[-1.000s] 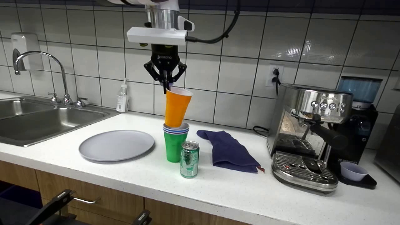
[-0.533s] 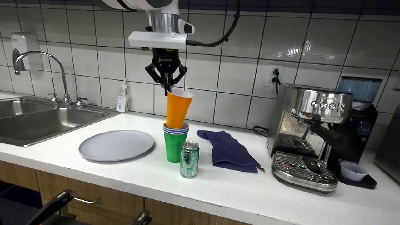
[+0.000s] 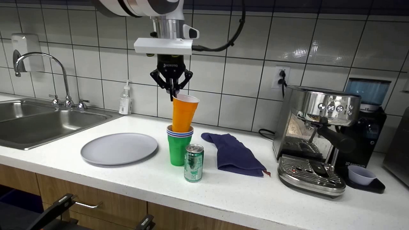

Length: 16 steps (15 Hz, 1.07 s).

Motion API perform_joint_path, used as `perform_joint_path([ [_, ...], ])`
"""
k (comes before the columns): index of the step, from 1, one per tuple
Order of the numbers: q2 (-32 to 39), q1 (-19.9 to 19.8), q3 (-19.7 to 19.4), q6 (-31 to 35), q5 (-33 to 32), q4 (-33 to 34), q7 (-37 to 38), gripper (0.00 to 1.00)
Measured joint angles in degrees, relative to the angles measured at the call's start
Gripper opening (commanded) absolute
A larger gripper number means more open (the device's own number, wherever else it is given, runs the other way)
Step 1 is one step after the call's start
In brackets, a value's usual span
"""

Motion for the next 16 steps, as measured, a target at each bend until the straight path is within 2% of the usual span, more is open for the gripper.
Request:
perform_joint_path([
  [16, 5.27, -0.20, 0.54, 3.00, -1.05, -0.03, 0.30, 0.01],
])
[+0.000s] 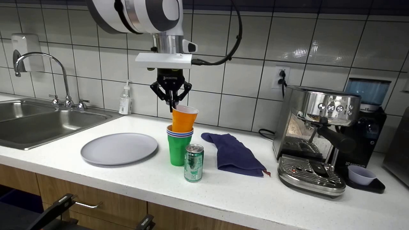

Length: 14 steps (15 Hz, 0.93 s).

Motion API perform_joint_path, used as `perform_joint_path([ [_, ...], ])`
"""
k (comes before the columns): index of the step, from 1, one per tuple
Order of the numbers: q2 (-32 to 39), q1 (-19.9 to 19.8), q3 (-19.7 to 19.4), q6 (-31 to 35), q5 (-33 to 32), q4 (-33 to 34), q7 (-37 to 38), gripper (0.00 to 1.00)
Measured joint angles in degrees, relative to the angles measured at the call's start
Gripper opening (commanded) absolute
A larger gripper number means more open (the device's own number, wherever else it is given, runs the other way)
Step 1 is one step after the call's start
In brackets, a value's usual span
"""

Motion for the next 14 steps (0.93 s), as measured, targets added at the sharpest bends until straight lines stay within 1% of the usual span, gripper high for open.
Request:
perform_joint_path([
  [4, 1.20, 0.00, 0.66, 0.75, -1.19, -0.01, 1.26, 0.01],
  [11, 3.34, 0.00, 0.85, 2.16, -6.48, -0.02, 5.61, 0.01],
  [14, 4.02, 0.00, 0.89, 2.67, -7.76, -0.02, 6.77, 0.01],
])
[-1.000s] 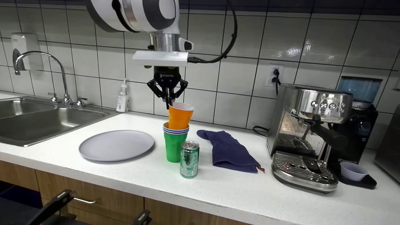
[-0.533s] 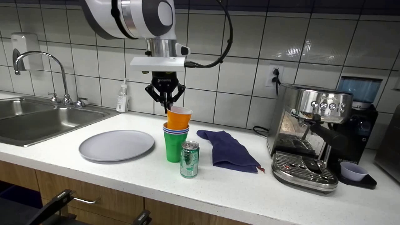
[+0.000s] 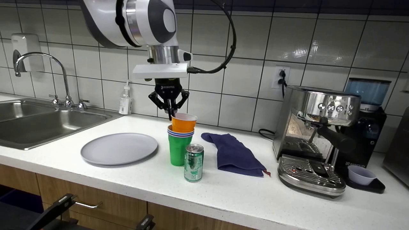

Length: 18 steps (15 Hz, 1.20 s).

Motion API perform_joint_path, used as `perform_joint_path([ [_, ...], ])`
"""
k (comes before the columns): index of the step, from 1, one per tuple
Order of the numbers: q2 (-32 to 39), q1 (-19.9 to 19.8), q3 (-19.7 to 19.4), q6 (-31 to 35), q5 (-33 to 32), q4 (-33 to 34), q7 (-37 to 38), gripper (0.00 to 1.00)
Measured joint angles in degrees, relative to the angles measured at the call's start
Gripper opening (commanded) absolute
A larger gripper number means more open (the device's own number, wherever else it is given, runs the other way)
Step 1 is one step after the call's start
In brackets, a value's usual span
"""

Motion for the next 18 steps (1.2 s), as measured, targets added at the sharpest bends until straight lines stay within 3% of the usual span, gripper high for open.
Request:
perform_joint_path([
  [7, 0.84, 0.00, 0.42, 0.34, -0.33, 0.00, 0.96, 0.02],
  [8, 0.89, 0.00, 0.50, 0.37, -0.33, 0.00, 0.97, 0.30],
  [9, 0.93, 0.00, 0.56, 0.40, -0.33, 0.00, 0.97, 0.32],
  [11, 0.96, 0.00, 0.59, 0.41, -0.33, 0.00, 0.97, 0.44],
  [18, 1.00, 0.00, 0.59, 0.41, 0.30, 0.00, 0.97, 0.96],
])
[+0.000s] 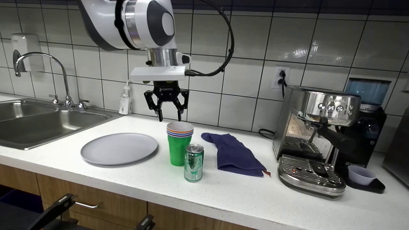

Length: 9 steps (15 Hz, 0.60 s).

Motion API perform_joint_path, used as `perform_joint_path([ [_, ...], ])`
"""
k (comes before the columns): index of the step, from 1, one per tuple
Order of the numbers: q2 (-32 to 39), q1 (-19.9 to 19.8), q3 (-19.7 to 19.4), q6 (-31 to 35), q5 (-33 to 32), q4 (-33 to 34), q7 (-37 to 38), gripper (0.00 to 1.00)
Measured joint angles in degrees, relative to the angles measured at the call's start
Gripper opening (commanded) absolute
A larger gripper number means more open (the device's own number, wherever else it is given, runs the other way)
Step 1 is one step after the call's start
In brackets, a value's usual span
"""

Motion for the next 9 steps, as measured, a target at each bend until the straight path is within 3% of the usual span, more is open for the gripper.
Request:
perform_joint_path([
  [2, -0.05, -0.03, -0.04, 0.00, 1.47, 0.00, -0.14, 1.00],
  [9, -3.39, -0.25, -0.74, 0.06, 11.84, -0.42, -5.26, 1.00],
])
